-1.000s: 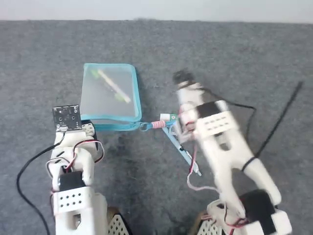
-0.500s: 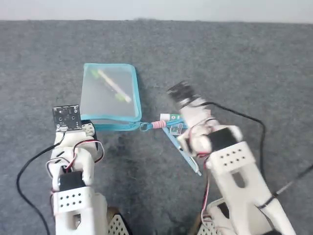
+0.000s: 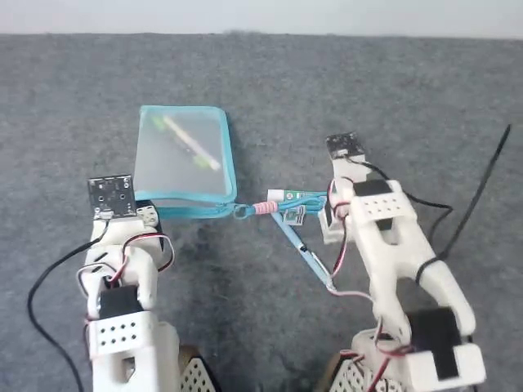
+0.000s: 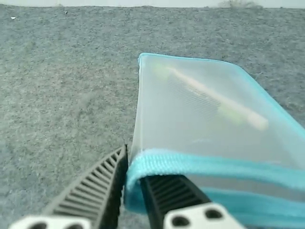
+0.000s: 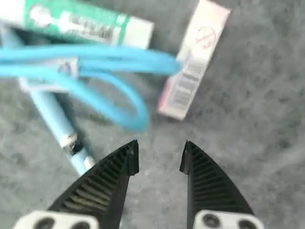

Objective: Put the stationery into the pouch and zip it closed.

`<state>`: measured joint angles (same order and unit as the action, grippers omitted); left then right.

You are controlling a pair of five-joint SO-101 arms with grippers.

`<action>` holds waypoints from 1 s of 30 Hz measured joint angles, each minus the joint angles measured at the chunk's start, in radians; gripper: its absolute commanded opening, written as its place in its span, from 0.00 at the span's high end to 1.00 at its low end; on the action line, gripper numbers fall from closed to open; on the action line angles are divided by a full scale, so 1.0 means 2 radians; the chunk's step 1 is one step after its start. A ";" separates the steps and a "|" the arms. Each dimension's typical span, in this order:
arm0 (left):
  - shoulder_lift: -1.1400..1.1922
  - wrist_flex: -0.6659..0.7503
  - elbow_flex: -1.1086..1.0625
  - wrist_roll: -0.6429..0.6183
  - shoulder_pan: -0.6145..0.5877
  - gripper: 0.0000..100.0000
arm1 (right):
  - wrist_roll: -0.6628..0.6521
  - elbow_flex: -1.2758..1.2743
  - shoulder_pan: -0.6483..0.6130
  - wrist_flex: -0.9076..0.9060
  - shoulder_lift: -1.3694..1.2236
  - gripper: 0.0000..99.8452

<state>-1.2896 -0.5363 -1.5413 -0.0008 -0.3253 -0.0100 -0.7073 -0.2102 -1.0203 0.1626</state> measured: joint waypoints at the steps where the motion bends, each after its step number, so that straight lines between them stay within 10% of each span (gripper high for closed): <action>1: 0.000 0.000 0.000 0.000 0.000 0.99 | 0.006 0.006 0.006 0.007 -0.005 0.84; 30: 0.000 0.000 0.000 0.000 0.000 0.99 | 0.028 0.035 0.032 0.076 -0.091 0.99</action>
<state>-1.2896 -0.5363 -1.5413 -0.0008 -0.3253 0.0453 -0.6368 -0.1458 -0.8684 -0.0199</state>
